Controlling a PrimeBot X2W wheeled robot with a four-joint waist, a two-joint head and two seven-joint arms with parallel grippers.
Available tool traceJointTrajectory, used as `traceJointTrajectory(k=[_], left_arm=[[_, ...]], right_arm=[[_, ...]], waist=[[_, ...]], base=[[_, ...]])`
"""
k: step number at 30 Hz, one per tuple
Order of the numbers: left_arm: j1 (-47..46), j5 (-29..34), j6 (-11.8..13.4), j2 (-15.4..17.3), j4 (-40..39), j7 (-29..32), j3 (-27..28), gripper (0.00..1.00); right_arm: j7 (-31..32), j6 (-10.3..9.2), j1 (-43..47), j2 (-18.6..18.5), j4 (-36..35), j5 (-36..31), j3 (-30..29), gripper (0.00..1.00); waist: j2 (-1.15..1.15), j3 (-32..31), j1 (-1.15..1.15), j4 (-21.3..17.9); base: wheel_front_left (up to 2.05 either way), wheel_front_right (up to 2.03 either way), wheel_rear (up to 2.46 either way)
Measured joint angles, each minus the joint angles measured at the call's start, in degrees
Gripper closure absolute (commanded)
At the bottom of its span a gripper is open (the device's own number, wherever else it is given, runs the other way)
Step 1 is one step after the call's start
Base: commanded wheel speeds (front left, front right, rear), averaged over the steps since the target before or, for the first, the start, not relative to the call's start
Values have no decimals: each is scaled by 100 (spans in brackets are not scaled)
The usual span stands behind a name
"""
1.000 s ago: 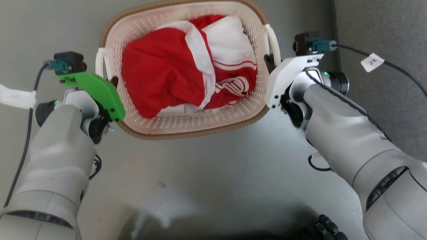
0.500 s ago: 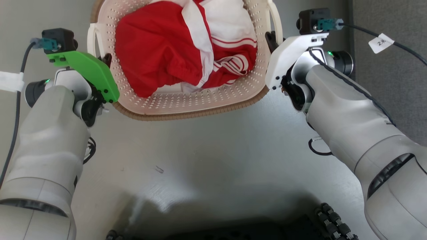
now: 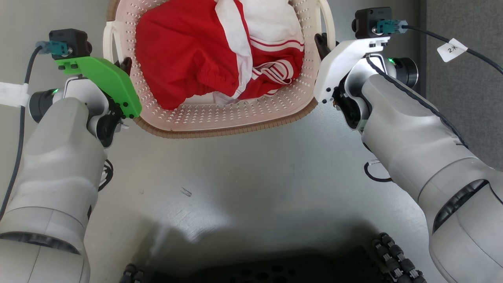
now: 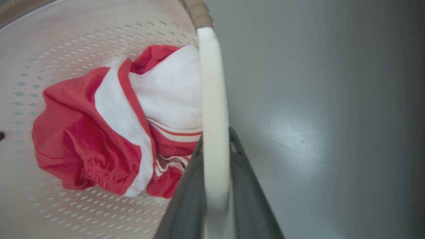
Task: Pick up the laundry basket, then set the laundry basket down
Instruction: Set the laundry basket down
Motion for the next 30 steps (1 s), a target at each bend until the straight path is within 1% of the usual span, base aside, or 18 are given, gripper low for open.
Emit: traceJointTrajectory(k=[21, 30], left_arm=[[-224, -1, 1, 11, 0, -90, -47, 100], [-343, -16, 0, 22, -12, -205, -59, 100]], right_arm=[[-10, 0, -267, 2, 79, 2, -1, 100], [-129, 1, -416, -12, 94, 2, -5, 100]], waist=[[0, 424, 0, 40], [0, 581, -1, 66]], base=[[0, 0, 0], [0, 0, 0]])
